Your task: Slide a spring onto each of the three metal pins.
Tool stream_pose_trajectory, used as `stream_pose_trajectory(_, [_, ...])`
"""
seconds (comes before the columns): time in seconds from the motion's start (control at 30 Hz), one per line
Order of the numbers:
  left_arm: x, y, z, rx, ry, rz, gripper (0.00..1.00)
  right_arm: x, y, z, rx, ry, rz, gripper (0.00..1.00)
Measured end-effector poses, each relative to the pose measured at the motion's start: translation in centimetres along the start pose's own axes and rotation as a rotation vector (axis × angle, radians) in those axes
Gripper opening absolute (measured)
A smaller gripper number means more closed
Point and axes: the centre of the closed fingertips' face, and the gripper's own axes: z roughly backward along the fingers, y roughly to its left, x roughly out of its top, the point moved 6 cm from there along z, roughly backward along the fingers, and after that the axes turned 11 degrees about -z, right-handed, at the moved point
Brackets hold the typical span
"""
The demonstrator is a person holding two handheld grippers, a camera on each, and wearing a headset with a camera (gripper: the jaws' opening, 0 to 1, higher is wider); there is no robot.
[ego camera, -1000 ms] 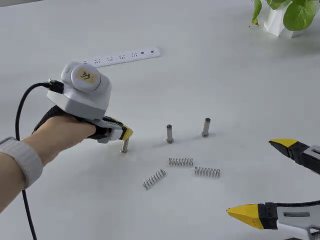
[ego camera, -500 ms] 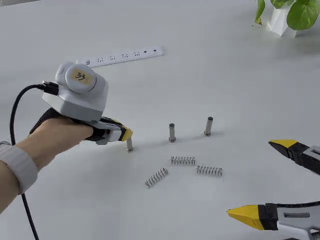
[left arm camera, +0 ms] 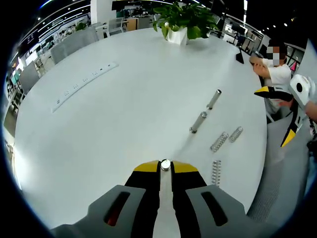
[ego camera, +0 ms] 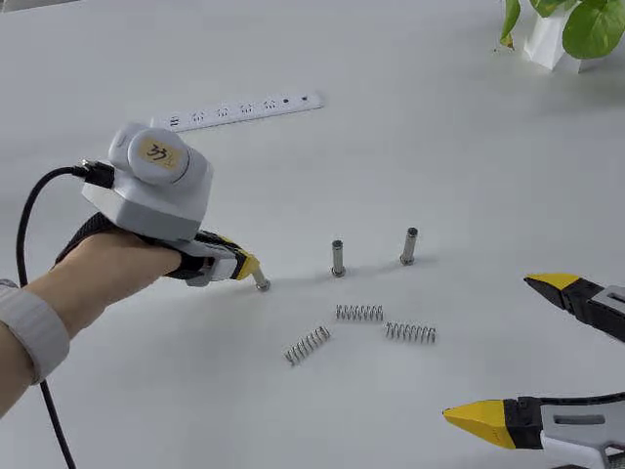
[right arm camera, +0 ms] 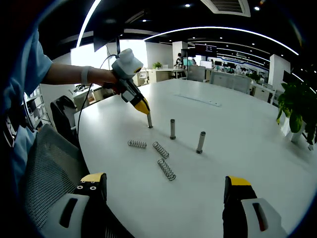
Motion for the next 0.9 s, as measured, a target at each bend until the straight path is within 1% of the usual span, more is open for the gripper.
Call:
stream_pose_trajectory(0.17, [0.01,-0.04,0.03,0.001,0.003,-0.007,0.04,0.01,0.11,-0.08,0.003,-0.001,0.0,0.98])
stream_pose_trajectory(0.27, [0.04,-0.12,0.01,0.001,0.006,-0.023,0.05,0.01,0.14,-0.09,0.003,-0.002,-0.002,0.98])
stream_pose_trajectory(0.3, [0.05,-0.17,0.0,0.002,0.004,-0.034,0.05,0.02,0.16,-0.09,0.004,-0.003,-0.001,0.98])
stream_pose_trajectory(0.43, [0.1,-0.26,-0.13,0.001,-0.008,-0.044,0.05,0.04,0.16,-0.05,0.002,-0.004,-0.001,0.98])
stream_pose_trajectory(0.53, [0.09,-0.48,-0.21,0.0,-0.008,-0.057,0.05,0.02,0.14,0.01,-0.001,-0.005,-0.001,0.98])
stream_pose_trajectory(0.73, [-0.02,-0.25,-0.24,0.007,-0.013,-0.06,0.05,-0.01,0.21,-0.06,0.0,-0.003,-0.004,0.98])
stream_pose_trajectory(0.9, [-0.06,-0.25,-0.36,0.012,-0.024,-0.082,0.05,0.03,0.3,-0.17,0.003,-0.002,-0.003,0.98])
